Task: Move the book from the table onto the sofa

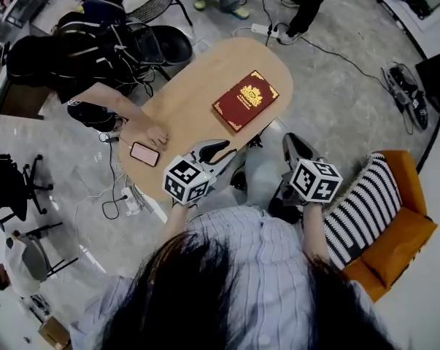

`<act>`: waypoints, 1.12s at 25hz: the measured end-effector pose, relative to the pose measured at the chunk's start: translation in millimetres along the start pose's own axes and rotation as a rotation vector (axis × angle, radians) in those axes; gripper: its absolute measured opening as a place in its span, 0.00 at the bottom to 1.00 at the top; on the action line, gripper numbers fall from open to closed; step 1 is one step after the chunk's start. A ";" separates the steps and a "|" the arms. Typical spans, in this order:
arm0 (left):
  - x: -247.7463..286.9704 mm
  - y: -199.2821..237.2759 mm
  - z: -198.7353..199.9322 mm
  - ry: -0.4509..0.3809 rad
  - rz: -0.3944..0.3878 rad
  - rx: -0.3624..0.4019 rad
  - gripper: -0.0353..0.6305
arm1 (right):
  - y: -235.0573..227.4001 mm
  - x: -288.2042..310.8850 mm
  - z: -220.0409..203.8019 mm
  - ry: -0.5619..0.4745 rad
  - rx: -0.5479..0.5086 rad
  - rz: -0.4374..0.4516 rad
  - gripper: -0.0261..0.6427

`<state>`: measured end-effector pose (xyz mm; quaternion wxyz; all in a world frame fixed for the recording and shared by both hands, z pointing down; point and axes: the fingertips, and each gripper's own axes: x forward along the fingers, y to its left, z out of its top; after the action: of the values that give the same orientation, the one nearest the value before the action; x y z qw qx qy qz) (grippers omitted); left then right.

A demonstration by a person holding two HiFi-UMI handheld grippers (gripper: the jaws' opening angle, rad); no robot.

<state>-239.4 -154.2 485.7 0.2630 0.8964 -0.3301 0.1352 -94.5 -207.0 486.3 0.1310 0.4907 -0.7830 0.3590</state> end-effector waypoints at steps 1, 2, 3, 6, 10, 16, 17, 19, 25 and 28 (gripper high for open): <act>3.2 5.9 -2.0 0.007 0.009 -0.012 0.21 | -4.1 8.0 0.7 0.019 -0.002 0.001 0.10; 7.1 11.4 -4.2 0.016 0.018 -0.023 0.21 | -8.7 15.4 1.0 0.038 -0.004 0.000 0.10; 11.5 16.8 -6.3 0.025 0.027 -0.030 0.21 | -13.5 22.3 1.2 0.055 -0.005 0.000 0.10; 26.7 36.5 -12.1 0.055 0.055 -0.023 0.21 | -30.2 44.7 3.2 0.102 -0.006 0.002 0.10; 52.4 64.4 -28.4 0.137 0.077 0.000 0.21 | -55.8 75.0 10.6 0.160 -0.013 0.003 0.10; 98.1 104.9 -54.3 0.211 0.073 -0.083 0.21 | -99.9 124.2 5.9 0.265 -0.086 0.039 0.10; 105.7 111.7 -56.2 0.212 0.073 -0.109 0.22 | -108.6 132.4 3.1 0.282 -0.100 0.038 0.10; 121.4 126.0 -58.2 0.201 0.075 -0.166 0.22 | -124.8 149.2 -3.8 0.314 -0.111 0.039 0.10; 161.4 180.3 -68.6 0.213 0.125 -0.272 0.27 | -158.3 203.8 -32.5 0.420 -0.115 0.062 0.10; 173.1 204.1 -78.8 0.228 0.141 -0.320 0.30 | -171.0 229.1 -47.9 0.452 -0.016 0.067 0.10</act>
<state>-251.0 -331.5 700.7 0.4276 0.7969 -0.3773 0.1995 -64.9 -373.0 722.0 0.2950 0.3703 -0.7525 0.4578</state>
